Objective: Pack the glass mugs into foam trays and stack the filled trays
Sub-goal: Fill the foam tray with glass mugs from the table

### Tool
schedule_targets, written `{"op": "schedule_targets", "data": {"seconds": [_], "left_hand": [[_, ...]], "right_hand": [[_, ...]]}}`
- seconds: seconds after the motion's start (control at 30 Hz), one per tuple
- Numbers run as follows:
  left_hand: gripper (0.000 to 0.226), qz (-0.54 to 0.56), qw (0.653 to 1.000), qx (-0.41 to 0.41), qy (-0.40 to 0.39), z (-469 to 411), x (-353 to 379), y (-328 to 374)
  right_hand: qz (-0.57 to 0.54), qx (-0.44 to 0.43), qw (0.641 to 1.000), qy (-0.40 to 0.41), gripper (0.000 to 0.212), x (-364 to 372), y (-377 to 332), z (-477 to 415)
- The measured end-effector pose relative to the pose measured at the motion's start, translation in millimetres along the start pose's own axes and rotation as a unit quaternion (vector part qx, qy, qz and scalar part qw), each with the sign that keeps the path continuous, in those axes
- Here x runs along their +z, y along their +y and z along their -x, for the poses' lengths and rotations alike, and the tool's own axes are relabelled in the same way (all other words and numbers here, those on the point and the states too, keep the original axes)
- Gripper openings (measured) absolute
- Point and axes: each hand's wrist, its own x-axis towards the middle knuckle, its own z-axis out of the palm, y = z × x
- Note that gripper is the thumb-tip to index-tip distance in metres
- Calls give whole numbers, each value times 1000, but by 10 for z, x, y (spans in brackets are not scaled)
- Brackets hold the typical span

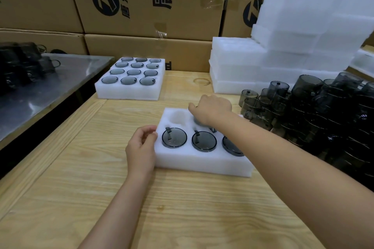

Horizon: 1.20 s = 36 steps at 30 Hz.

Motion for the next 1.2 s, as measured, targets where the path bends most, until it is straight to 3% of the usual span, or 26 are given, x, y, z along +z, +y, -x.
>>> {"op": "schedule_targets", "data": {"seconds": [0.13,0.23,0.33,0.43,0.5,0.7,0.83,0.93,1.0,1.07,1.13,1.2], "left_hand": [[24,-40,999,24,11,43,15,92],[24,-141,976,167,16,86,76,317],[46,-203,936,257,-128,59,418,633],[52,-309,880,179,-313,6,908,737],[50,-372,850,109,-357,-31,1078,656],[45,-316,882,111,-332,-79,1068,490],[39,-407,837,265,-253,46,1035,492],[45,-443,819,319,-177,212,963,519],[56,-416,836,337,-121,285,833,557],[56,-365,867,333,-59,233,609,534],[44,-285,927,240,-32,96,341,471],[28,-151,984,84,-40,-17,132,388]], "right_hand": [[-53,-25,996,-71,75,40,45,-11],[-84,-110,987,-86,66,79,117,-29],[-59,-123,986,-99,57,219,145,-14],[91,-131,983,-89,65,320,136,-29],[121,-112,982,-90,68,335,128,-49],[104,-118,980,-120,71,307,119,-75],[185,-135,971,-70,64,321,166,65],[55,-163,985,24,43,195,124,236],[-108,-139,980,97,29,96,146,411],[-153,-69,969,180,26,42,298,645],[-107,21,963,245,23,39,549,921],[-37,91,970,225,25,45,779,1166]]}}
